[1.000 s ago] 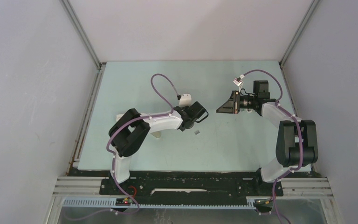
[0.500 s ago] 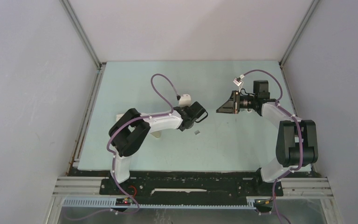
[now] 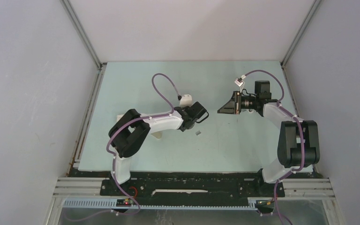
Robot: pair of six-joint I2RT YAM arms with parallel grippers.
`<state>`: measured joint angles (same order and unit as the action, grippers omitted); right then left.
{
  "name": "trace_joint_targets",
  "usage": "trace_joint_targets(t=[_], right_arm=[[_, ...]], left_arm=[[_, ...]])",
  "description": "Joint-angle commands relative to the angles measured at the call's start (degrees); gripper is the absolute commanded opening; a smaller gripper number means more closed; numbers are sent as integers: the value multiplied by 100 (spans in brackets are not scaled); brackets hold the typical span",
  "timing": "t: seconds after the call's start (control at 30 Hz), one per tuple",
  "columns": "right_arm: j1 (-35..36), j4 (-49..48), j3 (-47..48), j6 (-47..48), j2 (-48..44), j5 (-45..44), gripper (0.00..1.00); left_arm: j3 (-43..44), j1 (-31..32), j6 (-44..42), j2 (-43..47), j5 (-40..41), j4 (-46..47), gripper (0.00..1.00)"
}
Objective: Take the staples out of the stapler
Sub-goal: Place the staple in the staple box, then pick up the staple from the center of the board.
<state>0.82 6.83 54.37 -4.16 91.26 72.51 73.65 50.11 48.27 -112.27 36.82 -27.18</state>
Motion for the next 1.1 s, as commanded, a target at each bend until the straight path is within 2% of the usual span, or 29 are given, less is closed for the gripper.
trace_joint_targets(t=[0.0, 0.17, 0.3, 0.5, 0.7, 0.73, 0.83, 0.87, 0.93, 0.97, 1.0, 1.07], right_arm=[[-38, -90, 174, 107, -48, 118, 21], [36, 84, 215, 363, -105, 115, 21], [163, 1362, 622, 1644, -114, 66, 21], [397, 2799, 1016, 3381, -354, -294, 22], [876, 3931, 1392, 5021, -603, -525, 28], [1007, 4209, 1504, 5366, -592, -628, 33], [1413, 4955, 1977, 6019, -317, -1051, 56], [1544, 5401, 2281, 6280, -78, -1167, 60], [1784, 6826, 3163, 6992, 759, -1355, 60], [1876, 7418, 3647, 7151, 1159, -1349, 56], [1934, 7794, 4024, 7253, 1481, -1271, 53], [2024, 7800, 4182, 7363, 1664, -1180, 51]], left_arm=[[344, -21, -367, 652, 185, 174, 47], [236, -34, -807, 1214, 230, 397, 56], [-86, -20, -1302, 1804, 303, 627, 64], [-1427, -40, -2181, 3611, 144, 1729, 99], [-2600, -499, -2092, 5143, -847, 2128, 100], [-2789, -611, -2031, 5371, -983, 2198, 100], [-3292, -876, -1935, 6026, -1171, 2303, 100], [-3420, -954, -1907, 6211, -1187, 2305, 100], [-3699, -1128, -1880, 6565, -1260, 2328, 100], [-3803, -1200, -1863, 6704, -1283, 2333, 100], [-3904, -1282, -1845, 6856, -1301, 2336, 100], [-4092, -1381, -1827, 7163, -1316, 2336, 100]])
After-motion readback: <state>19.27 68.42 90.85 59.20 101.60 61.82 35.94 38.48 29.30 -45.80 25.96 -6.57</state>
